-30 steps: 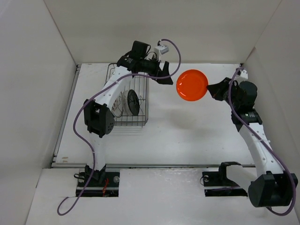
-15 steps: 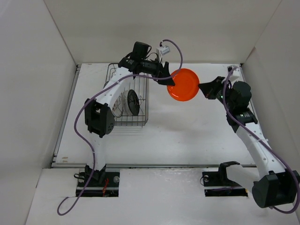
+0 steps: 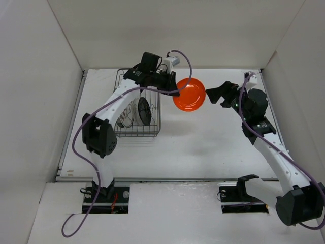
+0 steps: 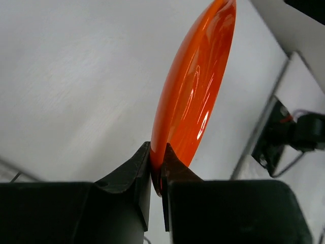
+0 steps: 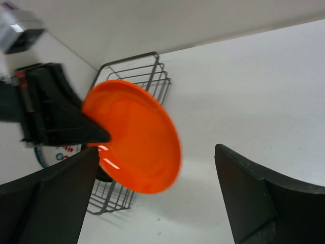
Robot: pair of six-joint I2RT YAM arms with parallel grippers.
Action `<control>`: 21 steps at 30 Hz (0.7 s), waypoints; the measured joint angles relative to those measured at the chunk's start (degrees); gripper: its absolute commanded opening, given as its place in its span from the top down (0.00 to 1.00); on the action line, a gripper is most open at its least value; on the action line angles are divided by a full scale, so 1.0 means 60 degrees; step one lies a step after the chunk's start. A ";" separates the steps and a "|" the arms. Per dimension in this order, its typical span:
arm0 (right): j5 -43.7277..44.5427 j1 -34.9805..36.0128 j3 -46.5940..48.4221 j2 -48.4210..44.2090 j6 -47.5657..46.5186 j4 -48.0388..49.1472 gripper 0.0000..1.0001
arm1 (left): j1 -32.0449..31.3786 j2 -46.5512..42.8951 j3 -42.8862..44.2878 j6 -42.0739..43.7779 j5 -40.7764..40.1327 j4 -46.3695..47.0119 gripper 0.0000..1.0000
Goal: Load the plates into the dish rack
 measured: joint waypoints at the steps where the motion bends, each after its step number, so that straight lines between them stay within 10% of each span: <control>1: 0.0204 0.0004 0.0004 -0.0004 0.0000 -0.0098 0.00 | -0.0018 -0.0426 -0.0291 -0.0076 -0.0809 -0.0153 1.00; 11: 0.1825 0.0127 0.0004 -0.0062 0.0124 -0.1311 0.00 | 0.0277 -0.3821 -0.0943 -0.1341 -0.8939 -0.1923 1.00; 21: 0.2677 0.0127 -0.0259 -0.0182 0.0251 -0.1752 0.00 | 0.0306 -0.3096 -0.1792 -0.1523 -1.0936 -0.3151 1.00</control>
